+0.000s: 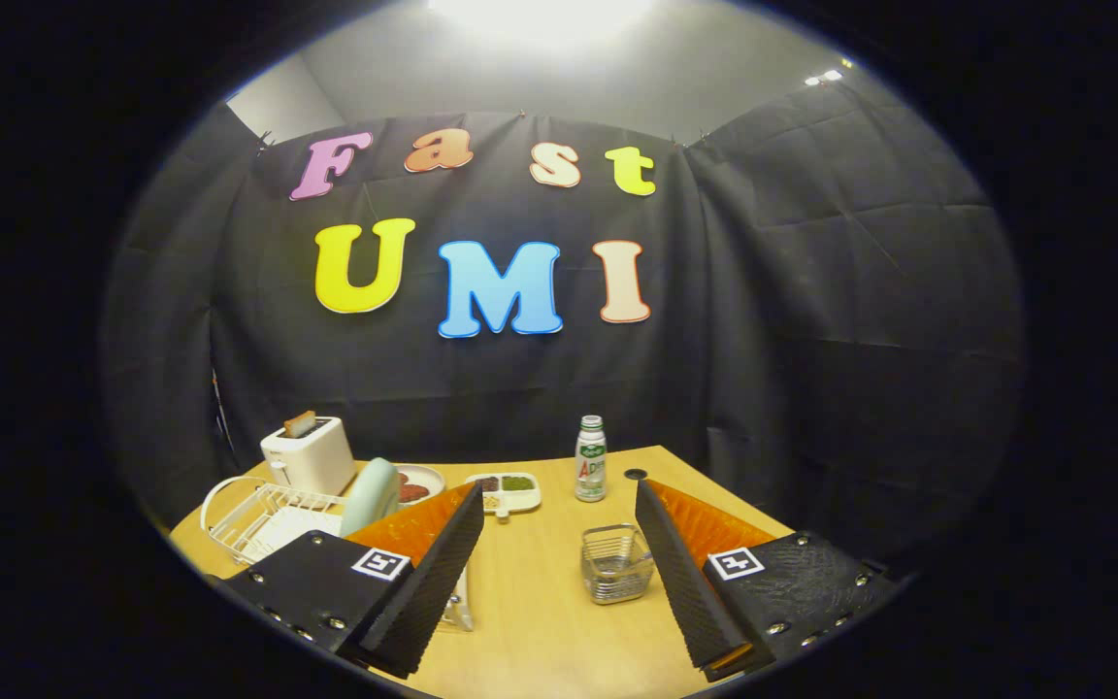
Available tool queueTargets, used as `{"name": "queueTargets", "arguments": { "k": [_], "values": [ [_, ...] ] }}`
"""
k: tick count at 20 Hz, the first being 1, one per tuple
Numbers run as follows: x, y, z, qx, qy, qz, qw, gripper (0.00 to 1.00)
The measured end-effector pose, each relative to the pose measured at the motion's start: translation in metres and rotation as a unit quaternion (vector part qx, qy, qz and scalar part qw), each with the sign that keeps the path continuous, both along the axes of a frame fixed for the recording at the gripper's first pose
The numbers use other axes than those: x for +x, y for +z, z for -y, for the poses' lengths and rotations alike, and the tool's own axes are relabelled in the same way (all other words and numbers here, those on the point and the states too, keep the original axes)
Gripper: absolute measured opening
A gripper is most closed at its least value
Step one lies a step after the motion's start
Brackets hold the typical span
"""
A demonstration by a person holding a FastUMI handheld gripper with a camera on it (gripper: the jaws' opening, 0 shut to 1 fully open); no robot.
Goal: Take the plate from the dish rack, then take the spoon from the basket and place it into the plate.
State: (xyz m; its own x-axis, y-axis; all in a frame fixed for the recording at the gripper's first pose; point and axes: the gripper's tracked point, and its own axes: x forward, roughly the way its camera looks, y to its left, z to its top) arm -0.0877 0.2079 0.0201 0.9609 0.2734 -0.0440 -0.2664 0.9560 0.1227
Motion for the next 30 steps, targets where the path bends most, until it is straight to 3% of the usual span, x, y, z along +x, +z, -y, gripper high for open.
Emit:
{"name": "queueTargets", "arguments": {
  "k": [9, 16, 19, 21, 22, 23, 24, 25, 30],
  "values": [
    [0.025, -0.016, -0.120, 0.024, 0.057, -0.052, 0.997, 0.96],
    [0.056, -0.074, -0.194, 0.014, 0.090, -0.154, 0.984, 0.96],
    [0.069, -0.101, -0.216, 0.023, 0.105, -0.197, 0.974, 0.83],
    [0.077, -0.112, -0.228, 0.027, 0.119, -0.215, 0.969, 0.83],
    [0.078, -0.116, -0.232, 0.026, 0.120, -0.220, 0.968, 0.78],
    [0.081, -0.119, -0.232, 0.020, 0.117, -0.231, 0.966, 0.59],
    [0.083, -0.123, -0.229, 0.009, 0.108, -0.240, 0.965, 0.53],
    [0.088, -0.123, -0.225, 0.005, 0.097, -0.242, 0.965, 0.38],
    [0.092, -0.120, -0.221, -0.036, 0.054, -0.243, 0.968, 0.33]
  ]
}}
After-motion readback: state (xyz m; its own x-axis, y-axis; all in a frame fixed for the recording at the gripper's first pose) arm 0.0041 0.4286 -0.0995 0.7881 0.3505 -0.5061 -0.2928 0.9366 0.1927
